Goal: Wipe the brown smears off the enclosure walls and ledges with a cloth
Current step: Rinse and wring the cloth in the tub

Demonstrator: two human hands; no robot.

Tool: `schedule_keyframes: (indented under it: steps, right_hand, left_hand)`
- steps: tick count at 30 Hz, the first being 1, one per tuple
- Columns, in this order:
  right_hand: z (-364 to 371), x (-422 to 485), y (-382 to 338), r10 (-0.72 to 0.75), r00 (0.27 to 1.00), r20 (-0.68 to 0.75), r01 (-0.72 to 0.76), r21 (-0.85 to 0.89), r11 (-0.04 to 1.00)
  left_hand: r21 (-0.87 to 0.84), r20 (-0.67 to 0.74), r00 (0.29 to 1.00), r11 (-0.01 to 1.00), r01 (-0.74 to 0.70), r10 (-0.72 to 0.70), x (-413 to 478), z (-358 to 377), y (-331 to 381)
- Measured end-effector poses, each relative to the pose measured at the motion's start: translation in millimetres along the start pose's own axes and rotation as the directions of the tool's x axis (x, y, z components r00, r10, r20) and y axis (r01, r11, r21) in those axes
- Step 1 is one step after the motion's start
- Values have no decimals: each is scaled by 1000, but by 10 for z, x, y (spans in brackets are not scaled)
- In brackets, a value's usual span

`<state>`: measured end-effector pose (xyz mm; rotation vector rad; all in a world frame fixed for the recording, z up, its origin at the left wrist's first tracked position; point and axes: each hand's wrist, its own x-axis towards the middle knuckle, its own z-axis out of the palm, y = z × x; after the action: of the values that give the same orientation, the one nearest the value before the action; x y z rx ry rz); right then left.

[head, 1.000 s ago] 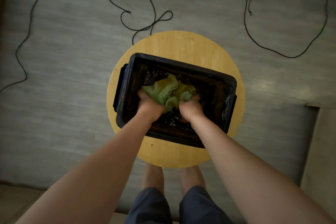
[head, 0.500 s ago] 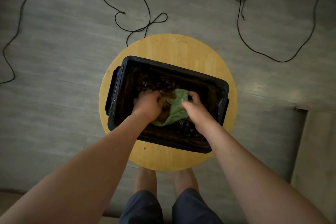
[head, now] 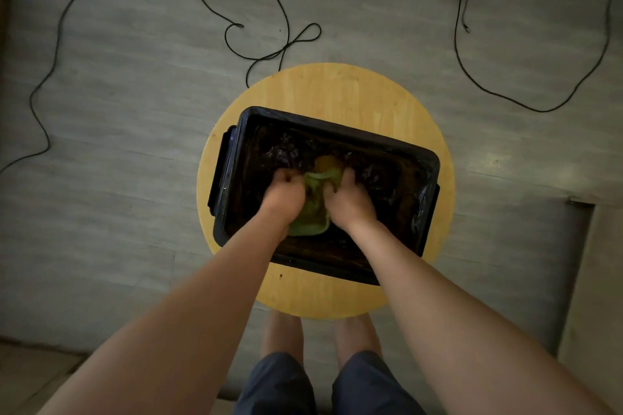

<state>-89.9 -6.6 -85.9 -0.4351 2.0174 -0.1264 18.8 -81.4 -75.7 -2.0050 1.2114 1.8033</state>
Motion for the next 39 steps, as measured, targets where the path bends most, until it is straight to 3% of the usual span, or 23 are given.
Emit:
schedule_keyframes:
  steps: [3,6,8,10,13,17,21,23,25,27,28,30,32,34,36,39]
  right_hand:
    - [136,-64,-127,67,992,104,-101,368,924]
    - [143,-394,-209,-37,999,12,24,554,832]
    - [92,-613,-239,-158,985,-73,171,568,805]
    - [65,-704,-228,-268,952,-147,305,509,805]
    - [109,-578,-193,-321,914,-247,392,341,855]
    - [168,-241,-60,-357,881,-312,409,121,904]
    - [186,86,162,-399,843,-360,340,-218,915]
    - [226,103,217,-301,824,-479,261,-151,954]
    - [266,50,209,-58,876,-478,108,77,991]
    - [316,0,174,132,947,-292,-62,239,969]
    - [336,-25,140,136,976,-170,-88,263,961]
    - [350,-134,60,5,999,32,-15,297,955]
    - [313,-293,5,-167,983,73,136,313,940]
    - [246,-504,-37,-311,950,-23,299,351,887]
    - [198,-706,-91,-438,891,-118,448,380,809]
    - [229,-709,-129,-522,812,-260,574,195,796]
  left_hand:
    - [-296,174,970,930,216,-170,-37,91,9]
    - [-495,291,929,795,352,-230,-23,124,55]
    - [-472,298,934,821,322,-195,-35,160,71]
    - [-374,233,956,891,258,-179,-4,189,86]
    - [-246,202,970,952,183,-134,-40,225,114]
    - [-439,166,978,878,191,-130,-131,206,90]
    - [-405,167,985,907,116,-51,-139,147,7]
    - [-417,106,991,902,114,-76,-136,78,28]
    - [-443,31,991,887,128,-128,-115,21,62]
    - [-395,35,988,906,152,-151,-116,19,84]
    - [-362,65,986,917,168,-156,-115,40,78]
    - [-387,172,967,889,243,-189,-157,60,69]
    - [-482,274,938,814,323,-210,-143,32,39]
    - [-499,312,927,795,346,-207,-136,-30,20]
    - [-430,272,946,857,284,-177,-116,-34,-9]
    - [-421,175,975,884,202,-139,-108,46,-9]
